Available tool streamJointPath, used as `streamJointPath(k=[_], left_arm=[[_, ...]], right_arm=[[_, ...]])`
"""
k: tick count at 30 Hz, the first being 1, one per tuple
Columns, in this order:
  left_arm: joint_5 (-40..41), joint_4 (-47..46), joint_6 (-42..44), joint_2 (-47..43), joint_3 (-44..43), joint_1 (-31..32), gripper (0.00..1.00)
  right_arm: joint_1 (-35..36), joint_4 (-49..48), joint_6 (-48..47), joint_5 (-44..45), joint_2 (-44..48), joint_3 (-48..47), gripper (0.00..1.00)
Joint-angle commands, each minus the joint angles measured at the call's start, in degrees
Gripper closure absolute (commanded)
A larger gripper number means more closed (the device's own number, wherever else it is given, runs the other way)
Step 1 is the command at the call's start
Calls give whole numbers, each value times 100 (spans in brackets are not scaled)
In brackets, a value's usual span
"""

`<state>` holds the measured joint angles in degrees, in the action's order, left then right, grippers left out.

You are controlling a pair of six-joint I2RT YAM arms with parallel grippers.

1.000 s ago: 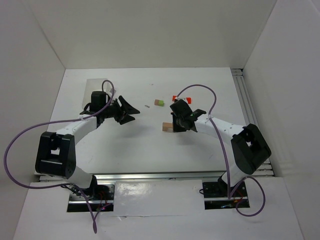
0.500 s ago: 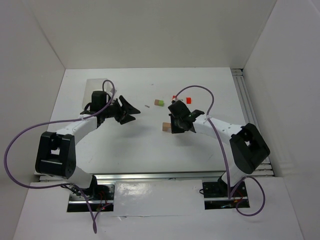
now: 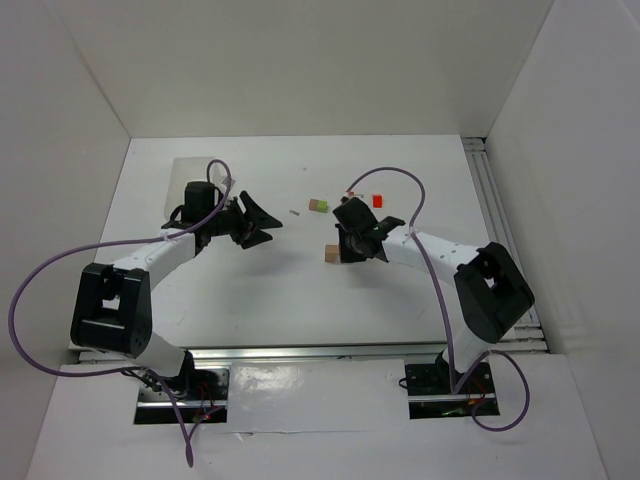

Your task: Build the wood block tower

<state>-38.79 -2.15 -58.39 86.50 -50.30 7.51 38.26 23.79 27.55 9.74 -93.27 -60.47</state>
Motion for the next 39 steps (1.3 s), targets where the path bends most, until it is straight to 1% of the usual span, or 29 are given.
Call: streamJointPath(k=[1,11,14,17,19,21,22,23,24,25,26,27,28,29,32,34,35,39], left_arm=[[-59,-206,126,42,-217,23,31],[-59,-154,126,42,-217,23,31],[-59,-154,179,42,-278,23,31],[63,57,301,42,-331,23,31],[134,188,468,42,-453,23,31],[283,478,687,-10,-637,23,31],[284,592,767,-10,-717,23,31],[371,854,863,-10,-796,23,31],[433,987,960,-10,-884,23,31],[538,1128,1153,-10,-1059,23,31],[539,1260,1250,-10,-1139,-30,31],[634,1487,1399,42,-1209,-30,30],[635,1559,1453,42,-1262,-30,30],[688,1560,1453,42,-1315,-30,30],[636,1613,1506,42,-1315,-83,30],[635,1613,1506,42,-1315,-83,30],[566,1613,1506,42,-1315,-83,30],[451,1665,1559,156,-1315,-136,30]], right_arm=[[50,-112,-30,90,-15,-264,100],[217,64,22,-16,240,-264,100],[217,187,22,-16,353,-465,100],[217,187,84,325,354,-720,100],[217,135,-109,502,267,-904,100],[94,135,-345,573,-92,-1352,95],[16,135,-425,573,-260,-1745,90],[-142,274,-504,521,-435,-1967,82],[-222,345,-583,520,-620,-2186,81],[-301,398,-741,451,-1022,-2415,78],[-441,564,-803,372,-1235,-2913,75],[-494,652,-882,267,-1455,-3170,64],[-547,723,-883,196,-1666,-3408,62],[-600,880,-944,143,-2077,-3871,60],[-653,987,-945,81,-2763,-4446,55],[-653,1057,-945,28,-3020,-4868,50],[-653,1057,-945,28,-3126,-4956,44],[-706,1224,-945,-33,-3723,-5605,39]])
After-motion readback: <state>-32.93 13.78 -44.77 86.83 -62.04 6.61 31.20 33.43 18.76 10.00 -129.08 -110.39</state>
